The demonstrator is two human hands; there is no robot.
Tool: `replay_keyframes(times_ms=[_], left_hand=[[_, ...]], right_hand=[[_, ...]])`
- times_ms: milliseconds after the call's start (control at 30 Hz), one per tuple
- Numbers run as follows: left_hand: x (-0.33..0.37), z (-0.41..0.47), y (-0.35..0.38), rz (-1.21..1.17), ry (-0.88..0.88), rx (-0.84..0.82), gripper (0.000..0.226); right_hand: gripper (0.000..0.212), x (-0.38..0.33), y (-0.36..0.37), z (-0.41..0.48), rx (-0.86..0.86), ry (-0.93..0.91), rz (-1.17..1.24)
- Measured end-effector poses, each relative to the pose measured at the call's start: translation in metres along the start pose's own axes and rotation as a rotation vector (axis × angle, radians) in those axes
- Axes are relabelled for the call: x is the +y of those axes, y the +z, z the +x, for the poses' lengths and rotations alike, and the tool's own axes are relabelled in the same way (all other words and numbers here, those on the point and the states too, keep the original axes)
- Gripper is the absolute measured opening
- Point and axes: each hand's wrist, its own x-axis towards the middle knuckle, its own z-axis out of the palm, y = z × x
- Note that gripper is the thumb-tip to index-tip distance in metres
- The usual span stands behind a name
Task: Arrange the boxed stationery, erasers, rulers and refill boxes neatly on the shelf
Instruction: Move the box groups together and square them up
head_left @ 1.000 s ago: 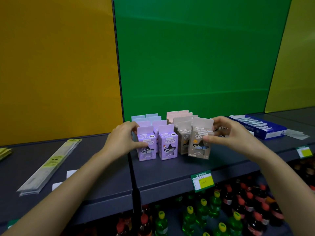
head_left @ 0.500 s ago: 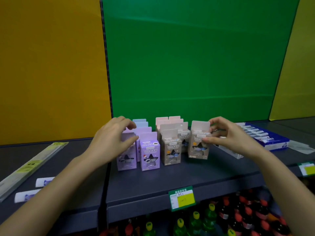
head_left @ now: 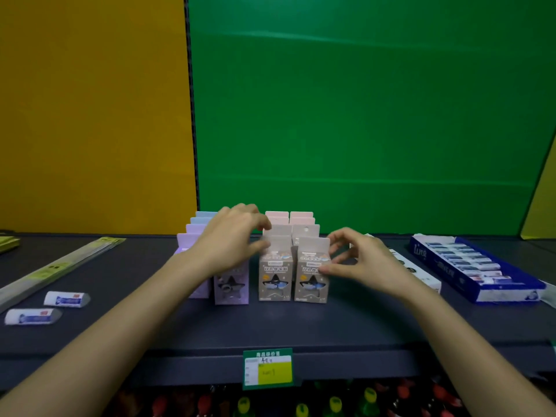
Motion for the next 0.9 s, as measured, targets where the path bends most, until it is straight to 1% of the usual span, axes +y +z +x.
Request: replay_keyframes(times_ms=[67, 100, 167, 233, 300, 567, 667, 733, 833, 900], left_hand=[[-0.002, 0.004, 0.000, 0.023, -0.017, -0.045, 0.042], [-0.003, 0.006, 0.000, 0.025, -0.017, -0.068, 0.041], [-0.005, 0.009, 0.000, 0.002, -0.007, -0.086, 0.031], [-0.006, 0.012, 0.001, -0.047, -0.016, -0.066, 0.020], [-0.006, 0.014, 0.001, -0.081, -0.026, -0.045, 0.015], [-0.003, 0.017, 0.008, -0.093, -0.052, 0.001, 0.014], [-0.001, 0.017, 0.009, -0.095, -0.064, 0.003, 0.015], [-0.002, 0.017, 0.007, -0.100, -0.061, -0.002, 0.016], [-0.009, 0.012, -0.004, -0.140, -0.063, 0.035, 0.024], [-0.020, 0.005, -0.017, -0.177, -0.083, 0.089, 0.025]], right_hand=[[0.043, 0.000, -0.001, 0.002, -0.006, -0.006, -0.021], [0.043, 0.000, -0.002, 0.003, -0.007, -0.009, -0.024], [0.043, 0.000, -0.002, 0.004, -0.006, -0.014, -0.031], [0.043, -0.001, -0.001, 0.005, -0.003, -0.014, -0.033], [0.042, -0.001, 0.000, 0.005, 0.003, -0.012, -0.026], [0.044, 0.001, 0.000, 0.007, 0.012, 0.008, -0.025], [0.044, 0.002, 0.000, 0.007, 0.010, 0.004, -0.066], [0.046, 0.001, -0.001, 0.008, 0.015, -0.020, -0.141], [0.053, -0.005, -0.005, 0.007, 0.081, -0.068, -0.277], [0.049, -0.014, -0.008, 0.007, 0.168, -0.109, -0.295]])
